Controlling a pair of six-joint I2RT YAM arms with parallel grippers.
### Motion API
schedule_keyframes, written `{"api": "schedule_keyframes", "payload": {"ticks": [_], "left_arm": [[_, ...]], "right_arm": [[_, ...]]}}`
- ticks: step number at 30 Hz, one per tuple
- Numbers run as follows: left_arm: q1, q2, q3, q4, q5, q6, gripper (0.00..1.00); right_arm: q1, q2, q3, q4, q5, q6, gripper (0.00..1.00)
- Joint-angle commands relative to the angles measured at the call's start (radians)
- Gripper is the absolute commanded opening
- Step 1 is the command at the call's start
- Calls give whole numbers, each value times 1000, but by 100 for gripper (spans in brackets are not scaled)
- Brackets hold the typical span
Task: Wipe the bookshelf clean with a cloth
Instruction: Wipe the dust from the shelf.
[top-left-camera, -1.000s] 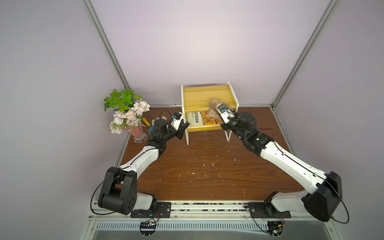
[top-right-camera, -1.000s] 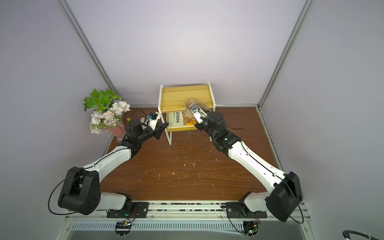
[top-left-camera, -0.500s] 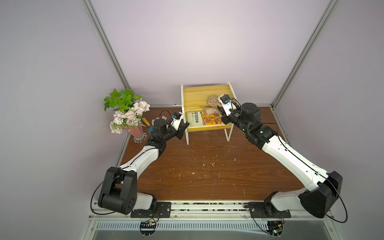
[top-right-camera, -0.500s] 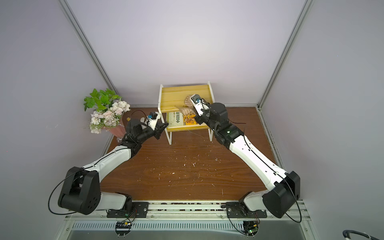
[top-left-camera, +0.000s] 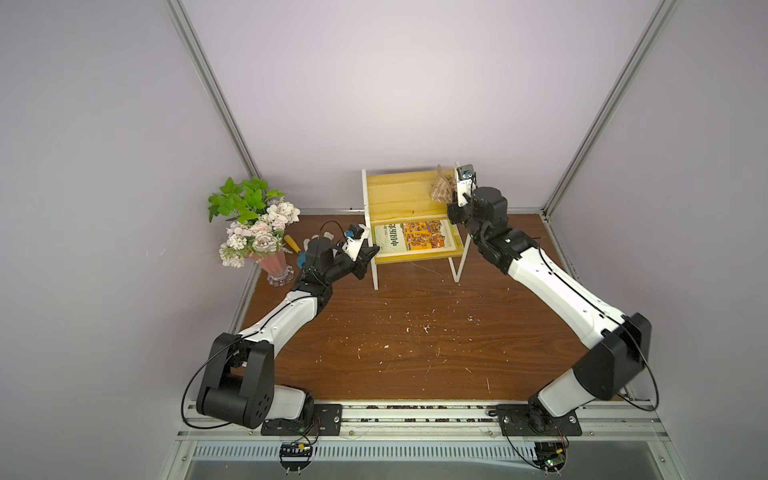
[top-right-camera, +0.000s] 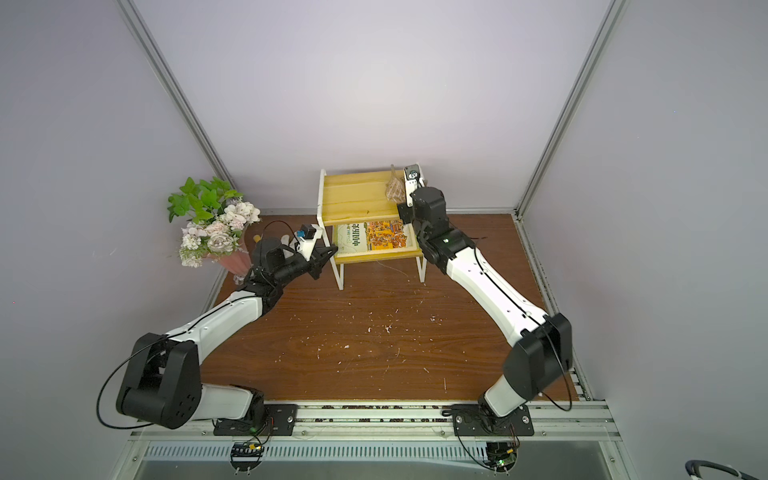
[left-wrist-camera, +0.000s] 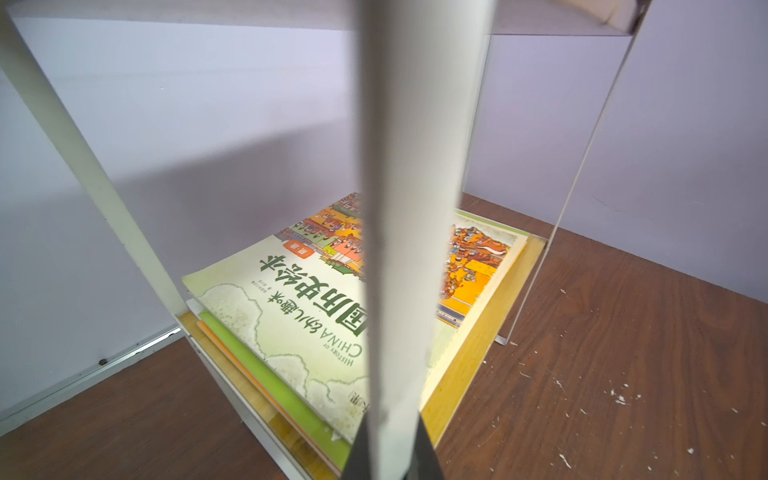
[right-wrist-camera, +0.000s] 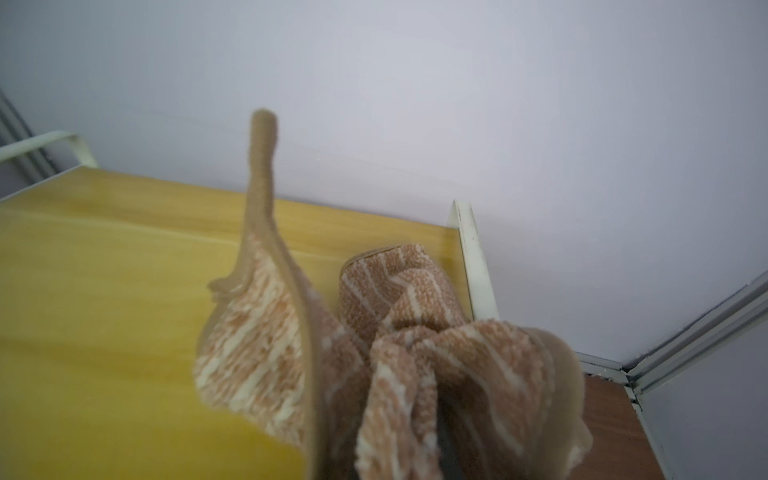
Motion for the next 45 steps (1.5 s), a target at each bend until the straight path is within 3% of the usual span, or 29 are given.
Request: {"api": "schedule_keyframes", "payload": {"ticks": [1,3,9,11,14,16,19,22,25,27,33,39,41,45], "left_arm": [[21,15,28,-26,-8,21,0],[23,15,29,-35,-7,27,0],[26,2,21,-16,-3,24,0],[26,7,26,-13,9,21,0],[26,12,35,-18,20,15,0],[26,1,28,-17,18,13,0],[35,-25,8,-11,29,12,0],[55,-40,2,-12,89,6,0],[58,-51,-1,-14,107,12,0],[58,-57,-2,-12,122,15,0],[62,-69,-1,-28,160,33,0],[62,-58,2,-33,184,29,0],[62,-60,-2,-33,183,32,0],[62,-50,-1,-28,176,31,0]], "right_arm": [[-2,143,187,-43,193,125,0],[35,132,202,-68,232,139,0],[45,-57,-128,142,214,121,0],[36,-7,-88,150,186,141,0],[43,135,112,85,132,160,0],[62,178,207,37,166,155,0],[75,105,112,114,230,106,0],[78,0,18,70,263,101,0],[83,-97,-89,72,143,130,0],[84,-81,-73,54,69,156,0],[96,120,135,68,52,172,0],[93,450,594,10,272,140,0],[96,570,821,-108,182,161,0],[158,748,1177,-327,-186,96,0]]}}
